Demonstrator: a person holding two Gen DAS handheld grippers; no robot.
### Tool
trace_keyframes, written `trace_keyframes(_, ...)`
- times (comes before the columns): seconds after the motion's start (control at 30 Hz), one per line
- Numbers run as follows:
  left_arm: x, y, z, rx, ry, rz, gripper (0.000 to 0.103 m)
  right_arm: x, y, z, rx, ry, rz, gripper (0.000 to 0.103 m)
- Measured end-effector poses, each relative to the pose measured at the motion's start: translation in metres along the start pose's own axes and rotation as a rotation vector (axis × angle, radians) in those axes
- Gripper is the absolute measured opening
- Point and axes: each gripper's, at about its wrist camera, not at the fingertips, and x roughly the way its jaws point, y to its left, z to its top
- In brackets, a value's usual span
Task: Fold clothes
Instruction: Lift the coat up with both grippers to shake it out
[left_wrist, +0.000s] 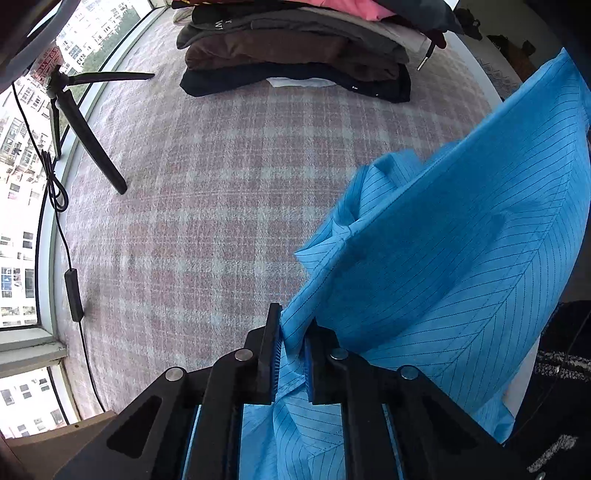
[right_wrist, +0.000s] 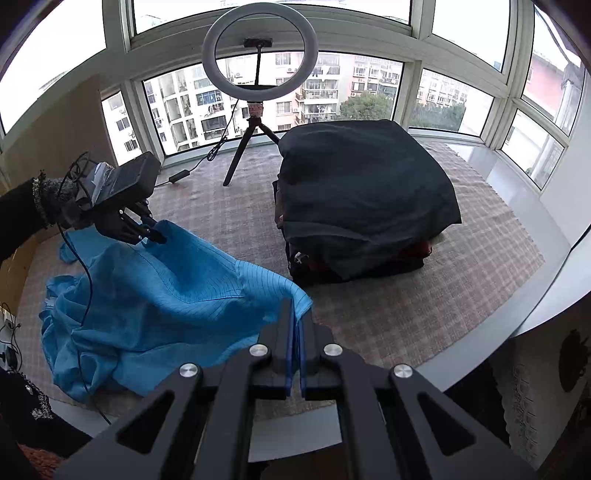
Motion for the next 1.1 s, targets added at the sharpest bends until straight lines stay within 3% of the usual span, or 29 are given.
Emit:
trace_keyframes(0.17, -0.078, 0.026, -0.039, -0.105, -0.125, 0.179, 0.004, 0.007, 0.015, 0.033, -0.015, -0.041, 0.046, 0.002)
trace_keyframes(0.37, -0.224, 0.071, -0.106, -0.340, -0.300, 0.370, 0.004, 0.023, 0.060, 0.095, -0.088, -0.127, 0.128, 0.002)
trace_keyframes(0.43, -0.265, 0.069, -0.133, -0.394, -0.337, 0.433, 0.004, 0.030, 0.074, 0.124, -0.108, -0.148, 0.169, 0.002)
trace_keyframes(0.57, -0.311, 0.038, -0.184, -0.508, -0.388, 0.470, 0.004, 0.045, 0.103, 0.178, -0.205, -0.197, 0.200, 0.002)
trace_keyframes(0.63, -0.296, 0.005, -0.198, -0.529, -0.368, 0.461, 0.004, 0.057, 0.118, 0.198, -0.239, -0.195, 0.233, 0.002)
trace_keyframes(0.73, -0.240, -0.054, -0.200, -0.589, -0.350, 0.339, 0.004, 0.078, 0.138, 0.218, -0.305, -0.184, 0.260, 0.002)
trace_keyframes(0.87, -0.129, -0.117, -0.166, -0.646, -0.306, 0.153, 0.006, 0.108, 0.150, 0.220, -0.383, -0.110, 0.326, 0.002)
trace_keyframes(0.93, -0.080, -0.134, -0.143, -0.694, -0.267, 0.100, 0.011, 0.110, 0.152, 0.220, -0.408, -0.092, 0.374, 0.002)
trace_keyframes(1.03, -0.055, -0.148, -0.126, -0.785, -0.262, 0.109, 0.018, 0.099, 0.153, 0.225, -0.421, -0.085, 0.465, 0.002)
trace_keyframes(1.1, -0.051, -0.156, -0.120, -0.852, -0.286, 0.127, 0.030, 0.092, 0.153, 0.228, -0.429, -0.080, 0.526, 0.002)
